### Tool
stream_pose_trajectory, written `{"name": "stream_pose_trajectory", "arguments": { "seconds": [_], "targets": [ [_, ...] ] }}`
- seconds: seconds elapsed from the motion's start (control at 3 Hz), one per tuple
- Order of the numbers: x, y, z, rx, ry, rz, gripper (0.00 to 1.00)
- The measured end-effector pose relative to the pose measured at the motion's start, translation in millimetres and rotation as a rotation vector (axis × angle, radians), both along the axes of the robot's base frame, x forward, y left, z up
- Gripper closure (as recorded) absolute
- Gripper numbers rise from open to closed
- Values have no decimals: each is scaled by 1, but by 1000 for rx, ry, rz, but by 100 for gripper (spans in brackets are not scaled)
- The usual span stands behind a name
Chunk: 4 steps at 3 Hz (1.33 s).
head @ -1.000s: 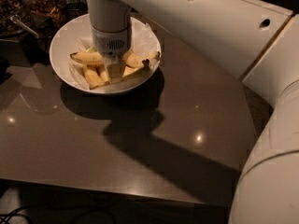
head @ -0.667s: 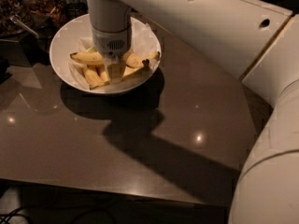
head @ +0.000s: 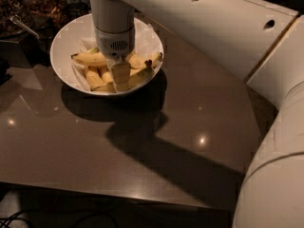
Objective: Pick banana from white bowl
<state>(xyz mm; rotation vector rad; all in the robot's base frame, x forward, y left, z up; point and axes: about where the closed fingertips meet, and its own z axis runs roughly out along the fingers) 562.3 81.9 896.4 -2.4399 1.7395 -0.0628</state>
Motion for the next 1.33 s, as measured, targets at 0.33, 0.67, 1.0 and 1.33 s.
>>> {"name": "stream_pose_trajectory", "arguments": {
  "seconds": [0.33,0.67,1.0,1.33],
  "targets": [
    [4,0,0,0,0,0,0],
    [3,0,9,14,-20,-3,0],
    [3,-2,22,27,-52,-10,0],
    [-2,-9,42,58,-73,-46,19]
  ]
}}
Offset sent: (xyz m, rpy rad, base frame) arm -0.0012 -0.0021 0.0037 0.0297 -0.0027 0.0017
